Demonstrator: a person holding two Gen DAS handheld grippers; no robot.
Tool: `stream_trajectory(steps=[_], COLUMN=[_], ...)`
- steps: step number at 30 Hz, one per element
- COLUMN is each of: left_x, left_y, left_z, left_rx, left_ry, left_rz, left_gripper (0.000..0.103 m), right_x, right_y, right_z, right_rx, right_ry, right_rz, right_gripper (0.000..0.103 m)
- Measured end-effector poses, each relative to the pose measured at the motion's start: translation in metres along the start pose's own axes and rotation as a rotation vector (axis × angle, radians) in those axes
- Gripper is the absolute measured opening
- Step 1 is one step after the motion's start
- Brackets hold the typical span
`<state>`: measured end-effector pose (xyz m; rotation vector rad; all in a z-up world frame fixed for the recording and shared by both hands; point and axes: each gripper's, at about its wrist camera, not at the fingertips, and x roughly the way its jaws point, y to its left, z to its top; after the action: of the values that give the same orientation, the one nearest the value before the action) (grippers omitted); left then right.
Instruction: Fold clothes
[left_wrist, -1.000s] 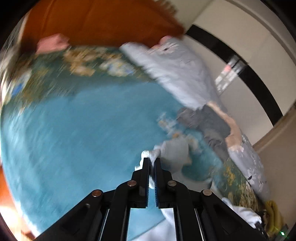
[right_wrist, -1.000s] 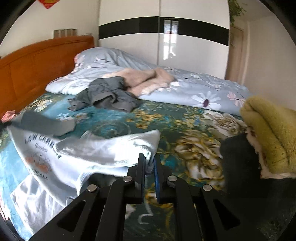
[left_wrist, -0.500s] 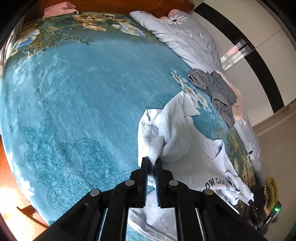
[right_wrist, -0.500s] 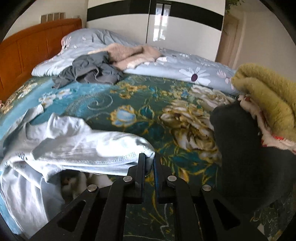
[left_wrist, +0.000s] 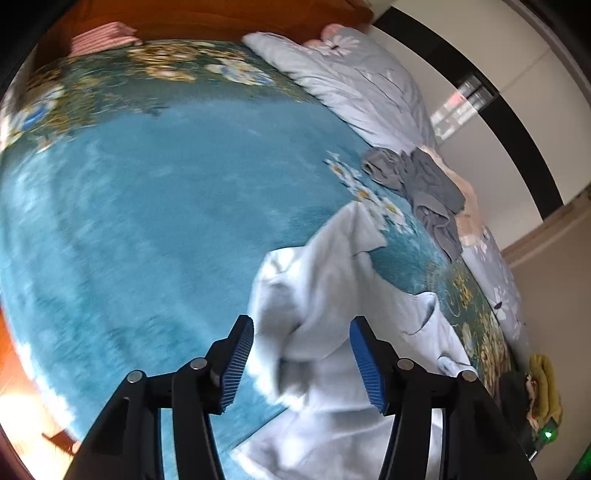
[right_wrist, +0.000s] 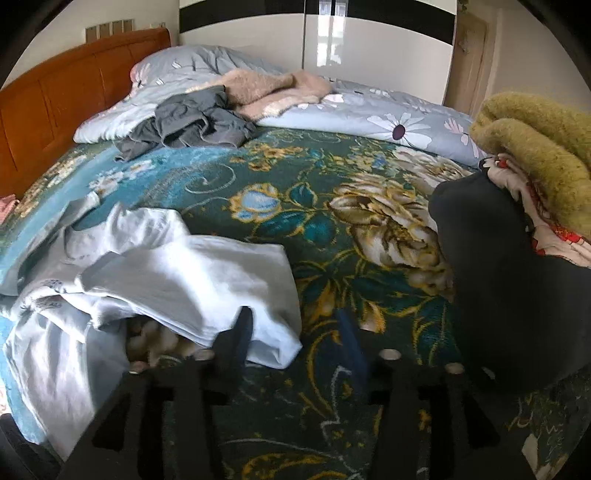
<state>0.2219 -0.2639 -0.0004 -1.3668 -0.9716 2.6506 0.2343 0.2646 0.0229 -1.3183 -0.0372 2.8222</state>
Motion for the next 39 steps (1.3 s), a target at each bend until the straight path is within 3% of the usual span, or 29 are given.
stream_trajectory(steps=[9,11,12,14,16,20,25,28,31,33,35,37,39], left_x=[0.062,0.066,0.066,0.063,0.058,0.029,-0.026,-0.041,-0.042,-0.045,-0.051,-0.061,-0.069], left_y=[-0.025,-0.025,-0.025,-0.020,-0.014,0.011,0.062,0.091,0.111,0.112,0.107,0.092,0.066], left_z=[0.027,0.027,0.027,0.026,0.025,0.030,0.032,0.031,0.027,0.027,0.028,0.034,0.043], left_rx=[0.042,0.037,0.035,0.023,0.007,-0.062,-0.270,-0.354,-0.408,-0.409,-0.391,-0.339,-0.244], left_ry=[0.038,0.027,0.018,0.007,-0.010,-0.117,-0.286,-0.301,-0.257,-0.254,-0.272,-0.319,-0.361], left_rz=[0.087,0.096,0.102,0.105,0.109,0.155,0.265,0.271,0.244,0.248,0.271,0.289,0.284], left_gripper=[0.060,0.056,0.053,0.026,0.007,0.004,0.004,0.006,0.006,0.012,0.031,0.042,0.047], right_x=[0.000,0.001,0.002,0.003,0.004,0.003,0.003,0.003,0.002,0.000,-0.002,-0.001,0.002], right_y=[0.000,-0.001,-0.002,-0.002,-0.001,0.005,0.008,0.010,0.017,0.021,0.027,0.034,0.042], right_z=[-0.003,-0.004,-0.004,-0.005,-0.005,-0.005,-0.005,-0.005,-0.002,0.003,0.011,0.020,0.032], right_rx=[0.002,0.004,0.004,0.004,0.004,-0.013,-0.013,-0.009,-0.026,-0.043,-0.067,-0.094,-0.125], right_ry=[0.022,0.032,0.036,0.043,0.046,0.045,0.044,0.045,0.031,0.016,-0.003,-0.014,-0.022], right_rz=[-0.001,-0.006,-0.008,-0.011,-0.008,0.008,0.018,0.027,0.046,0.058,0.079,0.095,0.126], right_gripper=[0.056,0.056,0.056,0.056,0.056,0.056,0.056,0.056,0.056,0.056,0.056,0.056,0.056])
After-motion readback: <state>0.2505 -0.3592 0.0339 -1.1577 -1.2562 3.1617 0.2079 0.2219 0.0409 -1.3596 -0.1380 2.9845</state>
